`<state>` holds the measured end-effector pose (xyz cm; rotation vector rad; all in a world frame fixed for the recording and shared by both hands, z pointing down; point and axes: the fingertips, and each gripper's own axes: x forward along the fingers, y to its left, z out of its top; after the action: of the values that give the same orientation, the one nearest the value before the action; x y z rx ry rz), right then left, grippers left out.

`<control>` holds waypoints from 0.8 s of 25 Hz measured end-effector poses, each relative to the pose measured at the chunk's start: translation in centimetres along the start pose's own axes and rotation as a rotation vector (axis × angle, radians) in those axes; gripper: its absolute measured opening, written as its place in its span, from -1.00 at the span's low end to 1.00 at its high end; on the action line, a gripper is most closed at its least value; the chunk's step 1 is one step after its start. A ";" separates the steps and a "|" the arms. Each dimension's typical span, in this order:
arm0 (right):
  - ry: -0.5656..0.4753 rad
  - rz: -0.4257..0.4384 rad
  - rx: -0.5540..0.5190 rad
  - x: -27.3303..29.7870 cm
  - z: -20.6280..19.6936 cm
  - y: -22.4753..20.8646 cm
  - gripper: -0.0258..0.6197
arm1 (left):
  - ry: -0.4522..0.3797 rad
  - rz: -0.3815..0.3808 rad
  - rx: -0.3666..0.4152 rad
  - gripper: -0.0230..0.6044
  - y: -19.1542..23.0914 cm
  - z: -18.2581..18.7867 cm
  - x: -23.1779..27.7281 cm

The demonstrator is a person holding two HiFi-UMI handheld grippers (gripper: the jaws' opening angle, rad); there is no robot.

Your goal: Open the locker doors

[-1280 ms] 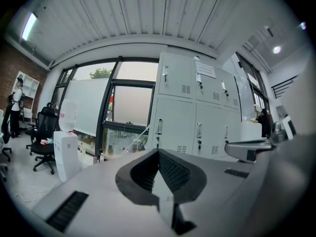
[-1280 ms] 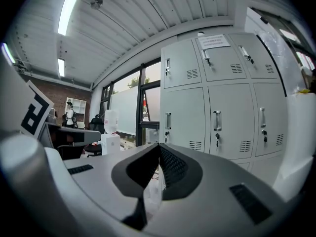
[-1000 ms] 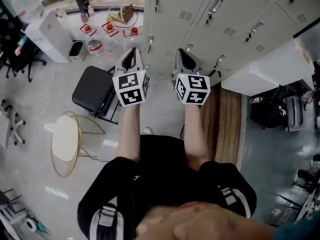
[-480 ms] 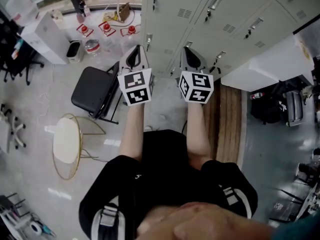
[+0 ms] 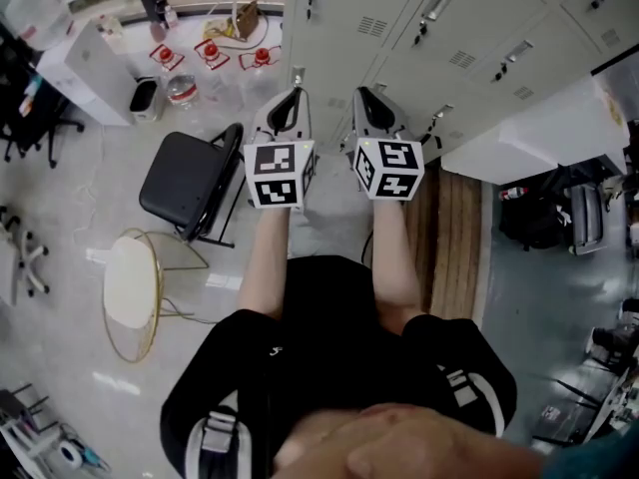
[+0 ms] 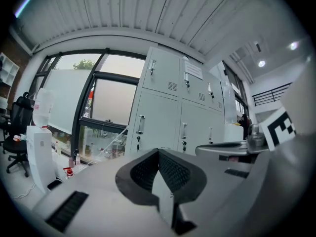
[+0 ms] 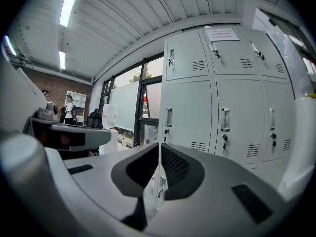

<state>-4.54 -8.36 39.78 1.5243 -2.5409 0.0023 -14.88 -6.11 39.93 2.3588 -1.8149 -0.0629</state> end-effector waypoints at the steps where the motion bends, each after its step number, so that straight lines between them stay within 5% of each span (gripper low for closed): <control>1: 0.000 0.002 0.004 0.4 0.1 -0.1 -0.86 | 0.001 -0.005 -0.001 -0.90 0.2 -0.1 0.3; 20: 0.060 0.088 -0.137 14.1 -2.2 1.1 -0.82 | 0.069 0.027 -0.012 -0.90 8.0 -2.8 10.4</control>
<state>-11.63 -19.98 44.16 1.3415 -2.5026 -0.1103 -19.48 -17.83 44.60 2.2982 -1.8094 0.0109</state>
